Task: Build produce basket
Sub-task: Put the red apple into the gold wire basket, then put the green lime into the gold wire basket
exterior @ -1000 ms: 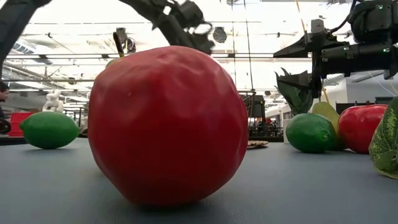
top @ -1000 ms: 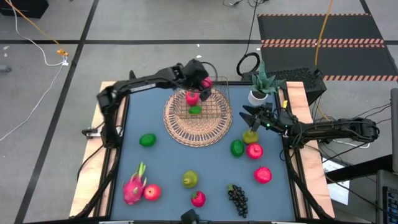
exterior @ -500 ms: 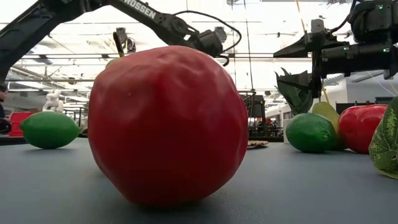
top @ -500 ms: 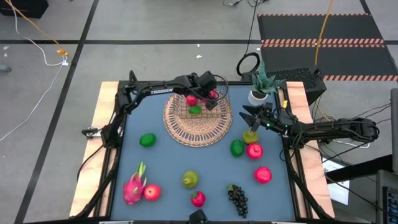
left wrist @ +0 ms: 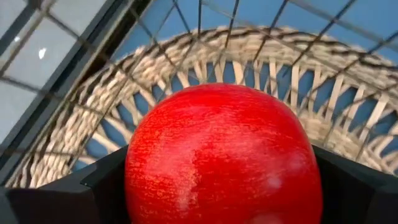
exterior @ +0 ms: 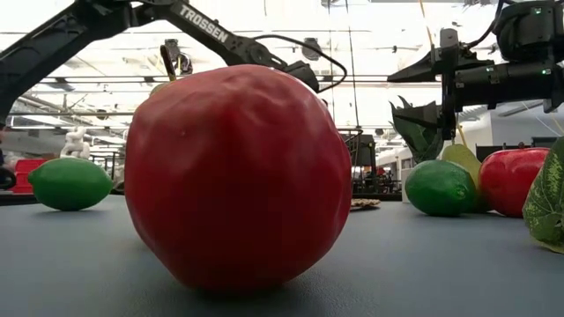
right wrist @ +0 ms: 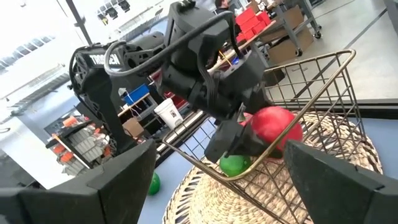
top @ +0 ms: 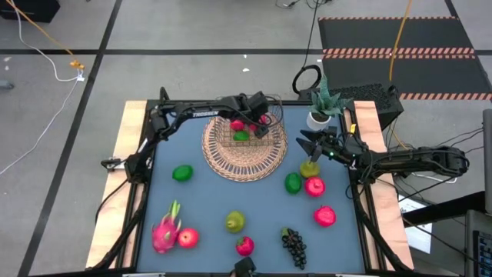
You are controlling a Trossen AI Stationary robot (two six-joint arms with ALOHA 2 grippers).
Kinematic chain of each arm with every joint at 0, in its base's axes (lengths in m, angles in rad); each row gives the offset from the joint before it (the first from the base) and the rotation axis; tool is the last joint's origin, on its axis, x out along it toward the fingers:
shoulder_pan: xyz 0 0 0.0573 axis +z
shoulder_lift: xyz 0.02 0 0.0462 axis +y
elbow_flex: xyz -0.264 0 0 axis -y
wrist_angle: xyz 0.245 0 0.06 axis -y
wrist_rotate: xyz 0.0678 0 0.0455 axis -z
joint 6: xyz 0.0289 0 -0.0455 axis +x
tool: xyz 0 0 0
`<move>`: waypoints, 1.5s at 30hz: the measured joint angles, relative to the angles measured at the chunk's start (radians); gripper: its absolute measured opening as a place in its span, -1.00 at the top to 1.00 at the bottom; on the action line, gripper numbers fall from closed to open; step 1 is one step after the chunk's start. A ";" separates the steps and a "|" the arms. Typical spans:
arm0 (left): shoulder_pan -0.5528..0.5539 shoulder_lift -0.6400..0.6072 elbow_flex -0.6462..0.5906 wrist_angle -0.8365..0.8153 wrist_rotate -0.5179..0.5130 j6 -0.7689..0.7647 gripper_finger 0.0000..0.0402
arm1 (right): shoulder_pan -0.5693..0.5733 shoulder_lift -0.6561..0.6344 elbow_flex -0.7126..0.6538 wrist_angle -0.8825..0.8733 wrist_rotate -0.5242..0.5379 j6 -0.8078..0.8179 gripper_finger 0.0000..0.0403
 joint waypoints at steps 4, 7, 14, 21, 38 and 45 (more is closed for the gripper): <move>0.000 0.001 0.000 -0.009 -0.003 0.000 -0.88 | 0.000 0.000 0.000 -0.002 -0.001 0.000 -0.71; 0.000 0.001 0.000 -0.011 -0.005 -0.001 -0.97 | 0.000 0.000 0.000 -0.004 -0.001 0.000 -0.71; -0.001 -0.001 0.000 -0.015 -0.021 0.004 -0.95 | 0.000 0.000 0.000 -0.008 -0.001 -0.001 -0.71; -0.038 -0.083 0.000 -0.045 -0.072 0.025 -0.94 | 0.000 0.000 0.000 -0.021 -0.003 -0.022 -0.71; -0.308 -0.510 -0.167 -0.236 -0.645 0.030 -0.94 | -0.043 0.016 0.000 -0.093 -0.003 -0.030 -0.71; -0.303 -0.760 -0.495 -0.307 -0.643 -0.168 -0.94 | -0.044 0.023 0.000 -0.098 -0.002 -0.029 -0.71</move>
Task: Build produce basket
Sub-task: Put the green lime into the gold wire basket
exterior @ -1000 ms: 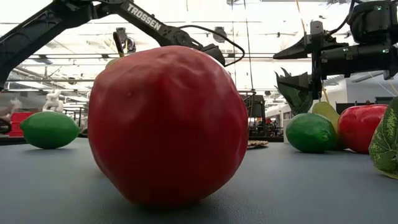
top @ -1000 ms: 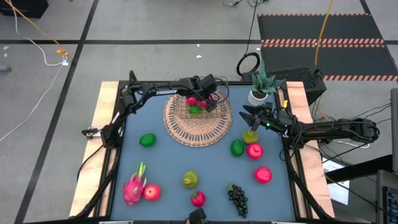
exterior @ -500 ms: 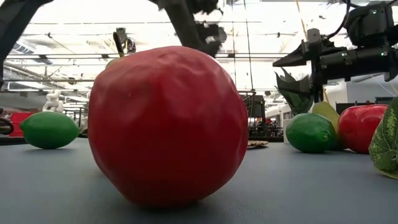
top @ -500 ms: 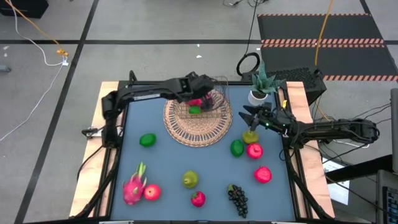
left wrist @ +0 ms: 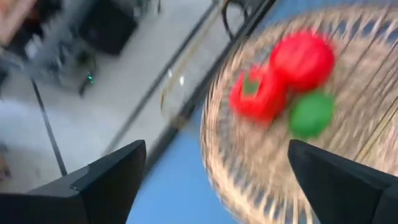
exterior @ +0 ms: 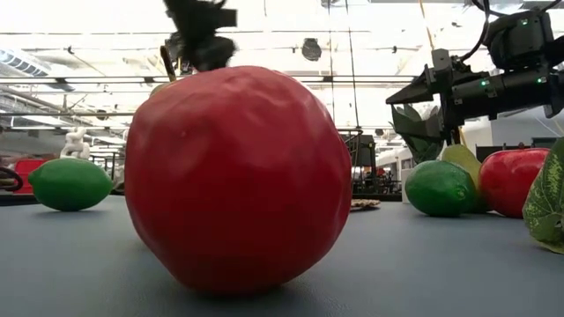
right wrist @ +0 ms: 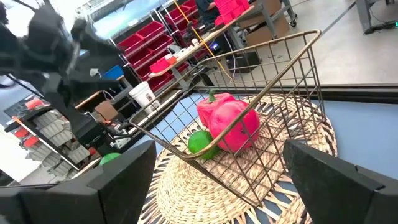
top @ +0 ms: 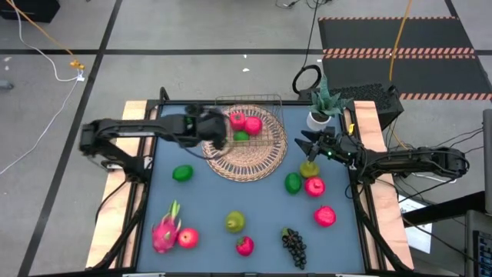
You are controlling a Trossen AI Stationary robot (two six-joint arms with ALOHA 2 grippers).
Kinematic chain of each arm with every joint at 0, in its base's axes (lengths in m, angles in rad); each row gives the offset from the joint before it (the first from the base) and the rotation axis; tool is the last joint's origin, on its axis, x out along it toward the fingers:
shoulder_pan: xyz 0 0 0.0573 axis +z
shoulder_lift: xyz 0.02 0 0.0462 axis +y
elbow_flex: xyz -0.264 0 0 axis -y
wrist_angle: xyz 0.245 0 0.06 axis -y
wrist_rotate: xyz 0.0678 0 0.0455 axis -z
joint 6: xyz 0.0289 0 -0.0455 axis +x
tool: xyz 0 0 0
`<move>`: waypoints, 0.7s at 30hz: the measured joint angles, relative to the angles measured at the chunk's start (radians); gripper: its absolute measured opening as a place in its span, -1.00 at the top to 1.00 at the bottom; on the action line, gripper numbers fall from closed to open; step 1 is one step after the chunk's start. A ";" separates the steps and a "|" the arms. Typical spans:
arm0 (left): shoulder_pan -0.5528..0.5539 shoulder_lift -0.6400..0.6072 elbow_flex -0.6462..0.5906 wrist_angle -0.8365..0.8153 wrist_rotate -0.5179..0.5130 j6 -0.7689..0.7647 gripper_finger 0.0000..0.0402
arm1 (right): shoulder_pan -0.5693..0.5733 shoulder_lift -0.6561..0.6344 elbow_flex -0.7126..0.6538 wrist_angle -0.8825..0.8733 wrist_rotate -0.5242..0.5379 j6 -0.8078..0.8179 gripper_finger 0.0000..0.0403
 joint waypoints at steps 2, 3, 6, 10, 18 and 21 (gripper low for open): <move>0.007 -0.079 -0.085 -0.018 0.061 -0.070 -0.94 | 0.000 0.000 0.000 0.000 0.000 0.005 -0.71; 0.010 -0.114 -0.122 -0.030 0.106 -0.091 -0.94 | 0.000 0.000 0.000 0.000 0.000 0.008 -0.71; 0.007 -0.205 -0.226 -0.035 0.253 -0.149 -0.94 | 0.000 0.000 0.000 0.004 0.000 0.010 -0.71; -0.029 -0.269 -0.328 -0.060 0.500 -0.191 -0.94 | 0.000 0.000 0.000 0.009 0.002 0.008 -0.71; -0.117 -0.256 -0.466 -0.232 0.632 -0.260 -0.94 | 0.000 0.000 0.000 0.015 0.002 0.020 -0.71; -0.115 -0.255 -0.494 -0.248 0.638 -0.275 -0.94 | 0.000 0.000 0.000 0.015 0.004 0.039 -0.71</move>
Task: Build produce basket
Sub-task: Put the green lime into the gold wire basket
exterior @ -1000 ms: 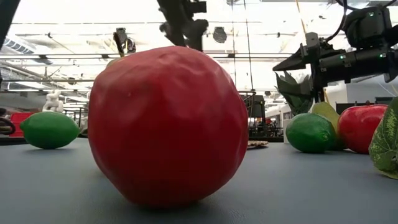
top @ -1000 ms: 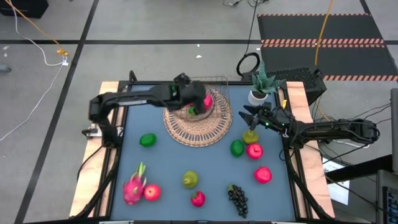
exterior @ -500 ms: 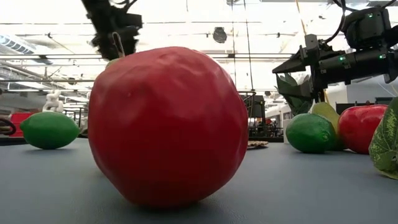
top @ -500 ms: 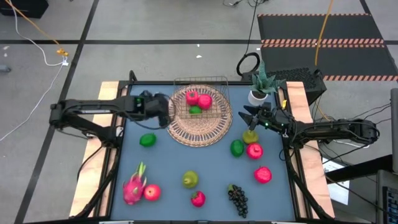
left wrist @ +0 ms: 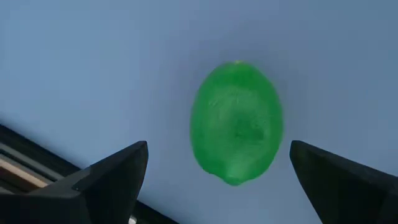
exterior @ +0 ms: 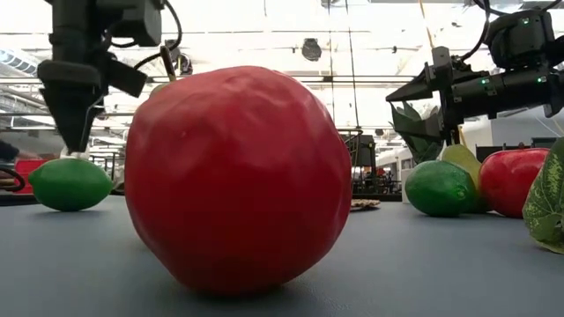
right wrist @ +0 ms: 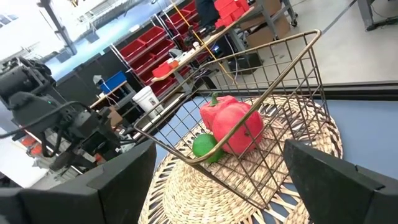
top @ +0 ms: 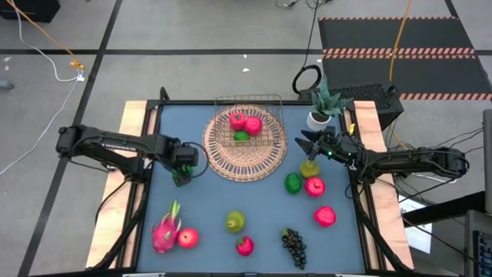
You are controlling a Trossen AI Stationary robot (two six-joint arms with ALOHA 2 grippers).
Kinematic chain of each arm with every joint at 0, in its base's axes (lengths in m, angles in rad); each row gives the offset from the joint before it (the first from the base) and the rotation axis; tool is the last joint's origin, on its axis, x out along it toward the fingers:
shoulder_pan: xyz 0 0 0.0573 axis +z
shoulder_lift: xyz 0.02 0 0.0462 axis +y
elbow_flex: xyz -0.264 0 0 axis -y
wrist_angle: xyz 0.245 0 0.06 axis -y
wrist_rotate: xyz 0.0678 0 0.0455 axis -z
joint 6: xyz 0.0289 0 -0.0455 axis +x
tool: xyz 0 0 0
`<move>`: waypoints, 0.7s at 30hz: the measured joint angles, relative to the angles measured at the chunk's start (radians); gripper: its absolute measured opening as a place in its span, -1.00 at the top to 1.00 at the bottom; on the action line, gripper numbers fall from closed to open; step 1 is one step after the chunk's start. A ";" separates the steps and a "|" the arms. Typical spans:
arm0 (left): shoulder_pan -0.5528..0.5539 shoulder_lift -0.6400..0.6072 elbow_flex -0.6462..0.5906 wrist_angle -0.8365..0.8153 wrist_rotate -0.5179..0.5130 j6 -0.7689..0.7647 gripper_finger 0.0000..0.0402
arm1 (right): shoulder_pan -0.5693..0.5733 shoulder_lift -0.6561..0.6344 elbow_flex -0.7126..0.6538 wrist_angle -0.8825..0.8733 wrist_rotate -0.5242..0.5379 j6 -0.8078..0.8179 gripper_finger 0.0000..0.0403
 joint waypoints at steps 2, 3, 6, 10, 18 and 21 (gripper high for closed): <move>0.000 0.004 -0.021 0.009 0.025 -0.013 -0.94 | 0.000 0.000 0.000 0.004 -0.001 0.016 -0.71; 0.000 0.003 -0.035 0.008 0.048 -0.021 -0.94 | 0.000 0.000 0.000 0.004 -0.001 0.021 -0.71; 0.000 0.005 -0.087 0.010 0.089 -0.015 -0.94 | 0.000 0.000 0.000 0.008 -0.001 0.025 -0.71; 0.001 0.011 -0.154 0.033 0.078 -0.009 -0.94 | 0.000 0.000 0.000 0.015 -0.001 0.025 -0.71; 0.001 0.015 -0.206 0.196 0.062 0.003 -0.94 | 0.000 0.000 0.000 0.019 -0.002 0.025 -0.71; 0.001 0.016 -0.206 0.229 0.062 0.003 -0.94 | 0.000 0.000 0.000 0.021 -0.004 0.024 -0.71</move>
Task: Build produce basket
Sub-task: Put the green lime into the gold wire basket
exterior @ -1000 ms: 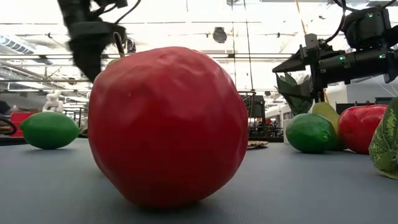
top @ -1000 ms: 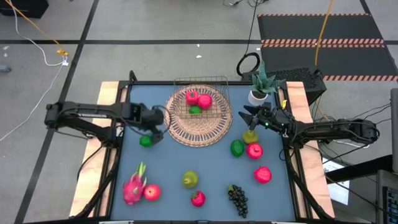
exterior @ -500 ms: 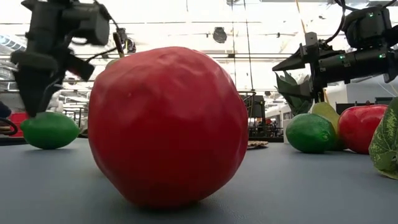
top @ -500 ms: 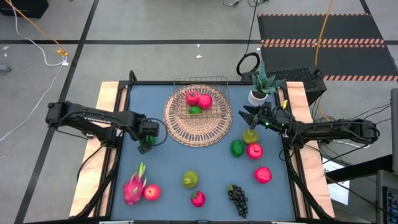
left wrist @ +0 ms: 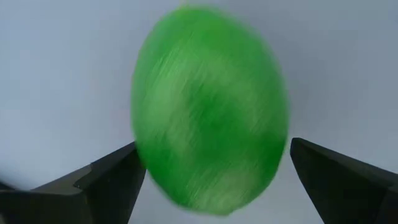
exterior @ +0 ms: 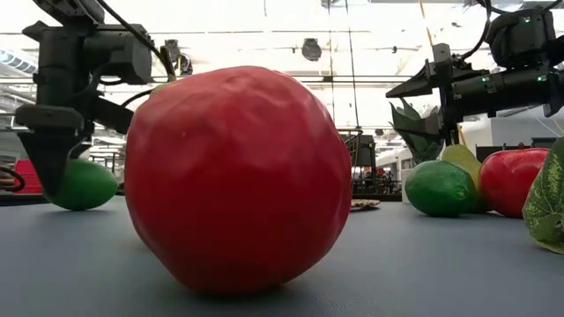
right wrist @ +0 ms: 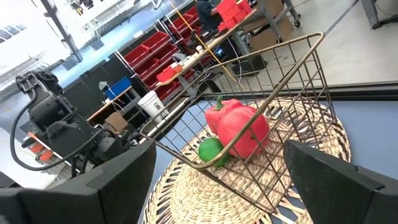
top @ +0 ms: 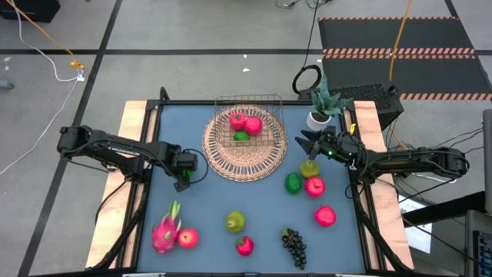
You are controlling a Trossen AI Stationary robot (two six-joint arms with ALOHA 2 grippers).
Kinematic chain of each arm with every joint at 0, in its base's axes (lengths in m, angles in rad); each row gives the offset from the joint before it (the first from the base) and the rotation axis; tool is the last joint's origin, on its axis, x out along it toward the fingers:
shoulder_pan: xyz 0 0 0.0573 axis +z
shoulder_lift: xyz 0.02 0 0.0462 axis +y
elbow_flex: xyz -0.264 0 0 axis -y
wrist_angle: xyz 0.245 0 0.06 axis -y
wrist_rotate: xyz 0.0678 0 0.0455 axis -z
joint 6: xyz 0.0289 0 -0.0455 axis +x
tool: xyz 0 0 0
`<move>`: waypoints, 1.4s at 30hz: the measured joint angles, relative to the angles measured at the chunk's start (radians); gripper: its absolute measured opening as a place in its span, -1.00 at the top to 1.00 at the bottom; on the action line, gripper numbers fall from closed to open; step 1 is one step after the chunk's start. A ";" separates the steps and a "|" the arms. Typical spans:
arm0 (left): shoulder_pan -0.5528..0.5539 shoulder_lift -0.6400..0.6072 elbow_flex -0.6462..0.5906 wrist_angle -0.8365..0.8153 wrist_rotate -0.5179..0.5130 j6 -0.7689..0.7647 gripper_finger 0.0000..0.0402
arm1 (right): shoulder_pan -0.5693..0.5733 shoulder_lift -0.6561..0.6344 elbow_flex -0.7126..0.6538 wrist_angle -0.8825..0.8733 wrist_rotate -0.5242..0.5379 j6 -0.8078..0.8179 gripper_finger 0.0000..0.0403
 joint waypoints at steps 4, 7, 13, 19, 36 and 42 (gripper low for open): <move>0.000 0.000 0.000 0.027 0.000 0.015 -0.79 | 0.000 0.000 0.000 0.001 -0.002 0.001 -0.71; 0.000 0.000 0.000 0.048 0.000 0.015 -0.55 | 0.000 0.000 0.000 0.002 -0.002 0.009 -0.71; 0.002 0.000 0.000 0.071 0.000 0.032 -0.27 | 0.000 0.000 0.000 0.002 -0.002 0.019 -0.71; 0.017 0.000 0.002 0.072 0.000 0.038 -0.27 | 0.001 0.000 0.000 0.004 -0.002 0.019 -0.71; 0.019 -0.003 0.323 -0.075 -0.182 0.123 -0.26 | 0.001 0.000 0.000 0.019 -0.030 0.047 -0.71; 0.026 -0.003 0.543 -0.189 -0.336 0.222 -0.31 | 0.001 -0.001 0.000 0.051 -0.074 0.057 -0.71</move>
